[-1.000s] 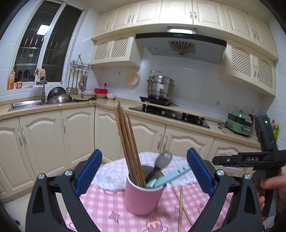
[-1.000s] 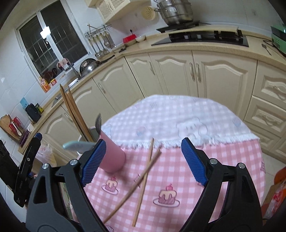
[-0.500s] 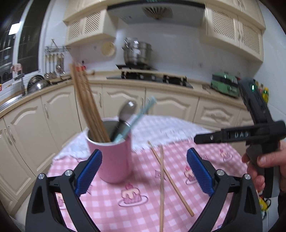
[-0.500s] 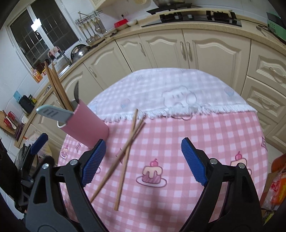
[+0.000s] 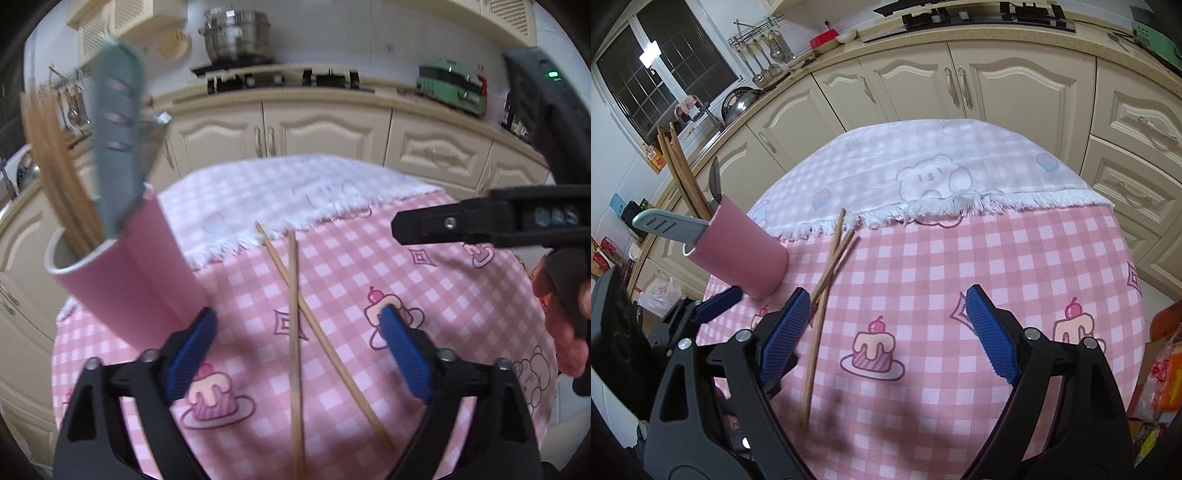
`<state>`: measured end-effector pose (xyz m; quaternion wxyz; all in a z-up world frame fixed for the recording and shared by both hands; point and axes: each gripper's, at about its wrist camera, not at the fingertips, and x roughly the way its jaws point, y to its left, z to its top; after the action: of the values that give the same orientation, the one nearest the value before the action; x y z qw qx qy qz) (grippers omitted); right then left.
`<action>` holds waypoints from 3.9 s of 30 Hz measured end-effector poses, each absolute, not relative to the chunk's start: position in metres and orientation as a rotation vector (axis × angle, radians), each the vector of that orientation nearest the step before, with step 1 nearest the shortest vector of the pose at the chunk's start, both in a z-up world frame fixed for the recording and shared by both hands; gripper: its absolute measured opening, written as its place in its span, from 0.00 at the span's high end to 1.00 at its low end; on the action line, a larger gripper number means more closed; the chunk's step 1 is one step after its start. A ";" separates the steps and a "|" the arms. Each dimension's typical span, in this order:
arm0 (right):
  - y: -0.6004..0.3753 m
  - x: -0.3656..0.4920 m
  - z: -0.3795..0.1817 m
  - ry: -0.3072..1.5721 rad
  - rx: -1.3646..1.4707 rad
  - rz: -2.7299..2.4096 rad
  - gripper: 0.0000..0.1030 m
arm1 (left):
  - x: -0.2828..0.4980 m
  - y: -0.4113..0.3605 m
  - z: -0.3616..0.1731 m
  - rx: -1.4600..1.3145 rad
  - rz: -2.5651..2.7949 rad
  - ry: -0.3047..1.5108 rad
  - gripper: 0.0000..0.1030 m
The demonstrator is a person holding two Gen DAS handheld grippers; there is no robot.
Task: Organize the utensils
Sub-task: 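Lower both tools toward the two loose chopsticks beside the cup, then grasp a chopstick with the left tool while the right tool grasps the other chopstick, then lift both chopsticks upright and carry them above the pink cup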
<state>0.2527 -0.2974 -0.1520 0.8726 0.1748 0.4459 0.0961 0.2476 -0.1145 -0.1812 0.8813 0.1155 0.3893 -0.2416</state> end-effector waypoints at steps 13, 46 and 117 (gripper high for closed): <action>-0.297 0.269 -0.169 0.983 0.347 0.209 0.18 | 0.289 -0.124 -0.208 0.142 -0.497 0.971 0.89; -0.272 0.299 -0.186 1.068 0.240 0.188 0.18 | 0.291 -0.112 -0.208 0.066 -0.506 0.942 0.94; -0.275 0.219 -0.083 0.656 0.348 0.509 0.94 | 0.198 0.003 -0.078 -0.227 -0.493 0.397 0.95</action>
<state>0.2186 -0.2751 -0.0826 0.9005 0.1680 0.3169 0.2459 0.1980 0.0030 -0.0776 0.9441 -0.1112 0.1949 -0.2417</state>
